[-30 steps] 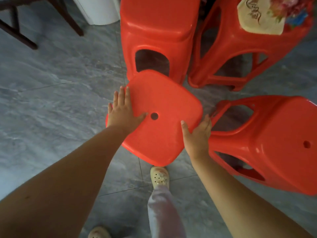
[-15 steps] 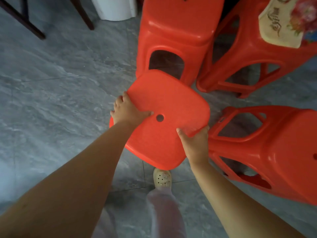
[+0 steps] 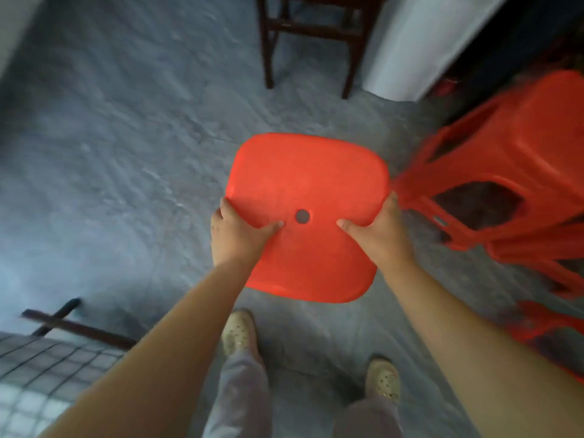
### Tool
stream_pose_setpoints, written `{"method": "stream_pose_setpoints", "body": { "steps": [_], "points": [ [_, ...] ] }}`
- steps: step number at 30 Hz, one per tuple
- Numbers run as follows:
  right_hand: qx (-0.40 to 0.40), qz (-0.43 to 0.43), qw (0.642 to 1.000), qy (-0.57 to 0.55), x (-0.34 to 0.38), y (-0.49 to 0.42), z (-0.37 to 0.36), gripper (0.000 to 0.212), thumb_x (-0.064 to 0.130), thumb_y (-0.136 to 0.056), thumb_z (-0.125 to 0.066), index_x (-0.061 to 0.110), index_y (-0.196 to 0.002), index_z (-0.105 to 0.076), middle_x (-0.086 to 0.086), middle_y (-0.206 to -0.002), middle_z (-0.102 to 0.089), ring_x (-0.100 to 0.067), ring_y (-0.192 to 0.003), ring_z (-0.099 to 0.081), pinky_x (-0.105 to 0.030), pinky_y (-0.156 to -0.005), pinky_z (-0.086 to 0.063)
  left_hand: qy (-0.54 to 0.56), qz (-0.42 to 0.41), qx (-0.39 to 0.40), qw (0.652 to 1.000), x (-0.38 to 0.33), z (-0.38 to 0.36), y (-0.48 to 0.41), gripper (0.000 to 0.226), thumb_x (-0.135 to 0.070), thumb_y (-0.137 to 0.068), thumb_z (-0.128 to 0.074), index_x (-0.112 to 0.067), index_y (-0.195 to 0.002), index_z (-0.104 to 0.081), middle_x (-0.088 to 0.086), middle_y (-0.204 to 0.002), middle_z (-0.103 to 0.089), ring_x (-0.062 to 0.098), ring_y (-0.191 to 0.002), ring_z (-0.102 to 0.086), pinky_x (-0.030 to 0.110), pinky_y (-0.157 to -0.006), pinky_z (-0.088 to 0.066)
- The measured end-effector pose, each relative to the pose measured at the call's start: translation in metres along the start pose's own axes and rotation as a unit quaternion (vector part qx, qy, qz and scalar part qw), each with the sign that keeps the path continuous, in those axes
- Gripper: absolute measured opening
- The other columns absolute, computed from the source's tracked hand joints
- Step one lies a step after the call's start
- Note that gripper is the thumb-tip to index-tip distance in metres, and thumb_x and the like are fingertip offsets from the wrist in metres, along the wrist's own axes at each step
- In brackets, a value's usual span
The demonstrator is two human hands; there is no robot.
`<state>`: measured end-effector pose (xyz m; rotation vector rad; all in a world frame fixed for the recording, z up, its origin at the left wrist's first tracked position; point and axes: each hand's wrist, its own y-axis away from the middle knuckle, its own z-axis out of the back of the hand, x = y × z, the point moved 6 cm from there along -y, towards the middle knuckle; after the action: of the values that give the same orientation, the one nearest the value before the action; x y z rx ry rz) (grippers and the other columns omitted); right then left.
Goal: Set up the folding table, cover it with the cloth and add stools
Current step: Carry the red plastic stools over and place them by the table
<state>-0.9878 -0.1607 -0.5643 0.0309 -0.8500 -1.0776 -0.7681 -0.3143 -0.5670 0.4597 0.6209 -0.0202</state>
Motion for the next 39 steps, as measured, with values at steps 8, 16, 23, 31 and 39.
{"method": "stream_pose_setpoints", "body": {
  "steps": [8, 16, 23, 31, 39],
  "points": [
    [0.137, 0.148, 0.978, 0.062, 0.221, 0.006, -0.191, 0.120, 0.043, -0.056, -0.087, 0.009, -0.150, -0.020, -0.012, -0.149, -0.038, -0.023, -0.135, -0.041, -0.036, -0.111, -0.033, 0.081, 0.113, -0.102, 0.985, 0.162, 0.181, -0.066, 0.106, -0.059, -0.058, -0.078, -0.009, -0.139, -0.031, 0.015, -0.135, -0.042, 0.032, -0.125, -0.043, 0.045, -0.101, -0.040],
    [0.256, 0.299, 0.896, 0.203, 0.361, 0.044, -0.360, 0.117, 0.034, -0.061, -0.088, 0.014, -0.152, -0.016, -0.014, -0.149, -0.025, -0.026, -0.137, -0.034, -0.032, -0.110, -0.028, 0.201, 0.272, -0.190, 0.922, 0.294, 0.236, -0.054, 0.105, -0.065, -0.068, -0.067, -0.014, -0.147, -0.020, 0.014, -0.146, -0.030, 0.031, -0.130, -0.039, 0.047, -0.102, -0.039],
    [0.301, 0.367, 0.850, 0.229, 0.385, 0.072, -0.462, 0.112, 0.033, -0.063, -0.087, 0.014, -0.151, -0.019, -0.011, -0.147, -0.039, -0.025, -0.133, -0.042, -0.037, -0.111, -0.034, 0.215, 0.297, -0.243, 0.898, 0.356, 0.237, -0.044, 0.105, -0.070, -0.061, -0.064, -0.018, -0.144, -0.025, 0.005, -0.139, -0.041, 0.025, -0.127, -0.043, 0.049, -0.098, -0.044],
    [0.316, 0.378, 0.840, 0.227, 0.365, 0.066, -0.494, 0.109, 0.032, -0.071, -0.082, 0.010, -0.152, -0.013, -0.008, -0.155, -0.030, -0.019, -0.140, -0.034, -0.035, -0.115, -0.028, 0.093, 0.316, -0.196, 0.924, 0.370, 0.221, -0.053, 0.127, -0.062, -0.062, -0.075, -0.012, -0.150, 0.002, 0.015, -0.151, -0.021, 0.031, -0.137, -0.027, 0.050, -0.098, -0.043],
    [0.223, 0.479, 0.816, 0.234, 0.359, 0.087, -0.459, 0.087, 0.047, -0.087, -0.060, 0.010, -0.152, -0.016, -0.013, -0.158, -0.020, -0.027, -0.145, -0.020, -0.039, -0.118, -0.020, 0.015, 0.321, -0.176, 0.931, 0.348, 0.231, -0.061, 0.122, -0.051, -0.070, -0.075, -0.011, -0.150, 0.008, 0.015, -0.158, 0.007, 0.030, -0.145, 0.002, 0.055, -0.113, -0.012]
  ]
}}
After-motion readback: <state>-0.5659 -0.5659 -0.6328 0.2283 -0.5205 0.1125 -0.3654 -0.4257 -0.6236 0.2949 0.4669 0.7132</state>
